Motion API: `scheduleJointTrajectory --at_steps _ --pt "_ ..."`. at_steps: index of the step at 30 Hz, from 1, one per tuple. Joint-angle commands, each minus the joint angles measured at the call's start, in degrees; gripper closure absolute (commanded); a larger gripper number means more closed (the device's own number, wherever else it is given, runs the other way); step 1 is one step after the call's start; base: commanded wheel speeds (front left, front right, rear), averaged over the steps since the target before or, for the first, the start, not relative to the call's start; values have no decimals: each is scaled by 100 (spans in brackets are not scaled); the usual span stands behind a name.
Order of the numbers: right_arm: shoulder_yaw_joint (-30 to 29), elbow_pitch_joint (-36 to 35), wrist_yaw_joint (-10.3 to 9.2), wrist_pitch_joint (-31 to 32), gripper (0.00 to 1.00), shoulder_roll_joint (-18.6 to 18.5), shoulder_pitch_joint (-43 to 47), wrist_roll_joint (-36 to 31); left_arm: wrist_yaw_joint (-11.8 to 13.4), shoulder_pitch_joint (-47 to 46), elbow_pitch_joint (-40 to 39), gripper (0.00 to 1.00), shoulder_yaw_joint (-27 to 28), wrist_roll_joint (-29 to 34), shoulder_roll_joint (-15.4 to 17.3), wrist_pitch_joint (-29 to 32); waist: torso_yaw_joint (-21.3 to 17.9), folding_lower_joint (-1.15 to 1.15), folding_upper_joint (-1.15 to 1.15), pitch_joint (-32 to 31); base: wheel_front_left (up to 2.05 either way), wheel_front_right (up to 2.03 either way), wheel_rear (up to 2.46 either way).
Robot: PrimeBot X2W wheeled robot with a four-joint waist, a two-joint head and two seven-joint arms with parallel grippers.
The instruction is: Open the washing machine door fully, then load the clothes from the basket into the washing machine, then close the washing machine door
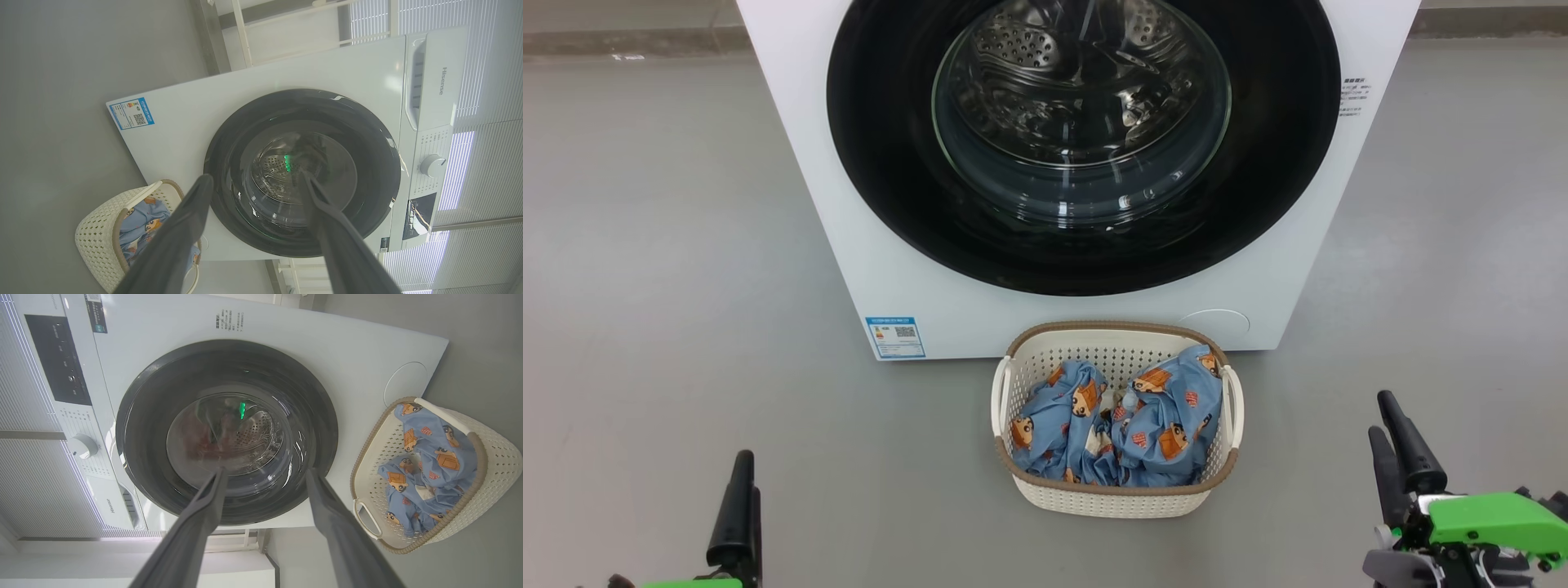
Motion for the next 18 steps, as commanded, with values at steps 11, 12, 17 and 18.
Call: scheduleJointTrajectory --at_steps 11,12,17,18 --pt "198 -195 22 -237 0 -166 -382 -772 -18 -323 -251 0 23 901 195 -229 -5 0 0 -2 0 0 0" --pt "208 -188 22 -254 0 -173 -393 -866 -18 -328 -255 0 18 990 197 -246 -6 0 0 -2 0 0 0" --pt "263 -179 23 -339 0 -202 -441 -1392 -20 -350 -267 0 -12 1449 228 -333 -16 0 0 -3 0 0 0" --pt "277 -181 24 -355 0 -206 -448 -1503 -21 -352 -267 0 -12 1548 232 -349 -17 0 0 -4 0 0 0"
